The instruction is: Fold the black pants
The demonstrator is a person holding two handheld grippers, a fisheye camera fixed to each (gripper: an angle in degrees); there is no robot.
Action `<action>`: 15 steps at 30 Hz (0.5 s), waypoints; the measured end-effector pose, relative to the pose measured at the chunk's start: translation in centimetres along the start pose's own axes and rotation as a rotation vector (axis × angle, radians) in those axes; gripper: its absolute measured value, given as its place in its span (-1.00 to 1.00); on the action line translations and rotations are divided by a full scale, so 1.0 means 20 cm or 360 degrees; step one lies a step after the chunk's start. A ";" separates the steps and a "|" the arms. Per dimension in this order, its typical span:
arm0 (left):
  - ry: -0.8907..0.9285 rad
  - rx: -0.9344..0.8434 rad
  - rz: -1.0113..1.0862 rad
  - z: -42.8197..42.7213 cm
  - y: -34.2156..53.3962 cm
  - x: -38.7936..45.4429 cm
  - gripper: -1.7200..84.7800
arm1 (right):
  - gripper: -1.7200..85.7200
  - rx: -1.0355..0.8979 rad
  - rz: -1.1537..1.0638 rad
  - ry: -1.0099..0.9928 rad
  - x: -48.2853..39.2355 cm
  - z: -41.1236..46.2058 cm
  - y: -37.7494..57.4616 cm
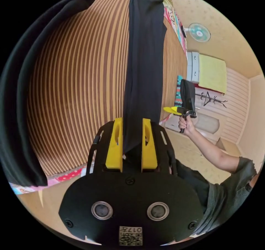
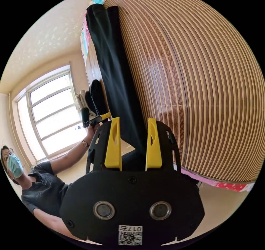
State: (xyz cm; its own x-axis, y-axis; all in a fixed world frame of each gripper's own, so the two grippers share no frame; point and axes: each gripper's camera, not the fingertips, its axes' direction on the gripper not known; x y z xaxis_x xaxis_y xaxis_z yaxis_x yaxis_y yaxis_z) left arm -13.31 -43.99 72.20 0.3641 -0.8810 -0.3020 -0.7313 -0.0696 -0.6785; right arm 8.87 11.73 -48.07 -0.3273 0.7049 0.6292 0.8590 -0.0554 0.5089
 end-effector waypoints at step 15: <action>0.0126 0.0021 0.0090 0.07 -0.52 0.34 -0.86 | -0.88 -0.0074 -0.0149 -0.0388 0.14 0.13 -0.25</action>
State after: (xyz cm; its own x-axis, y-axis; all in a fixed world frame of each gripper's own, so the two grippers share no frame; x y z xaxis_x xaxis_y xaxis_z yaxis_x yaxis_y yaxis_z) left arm -2.37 -48.56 76.31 0.2752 -0.9176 -0.2869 -0.7416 -0.0128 -0.6707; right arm 4.70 15.74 -50.44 -0.2953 0.8578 0.4206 0.8085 -0.0102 0.5884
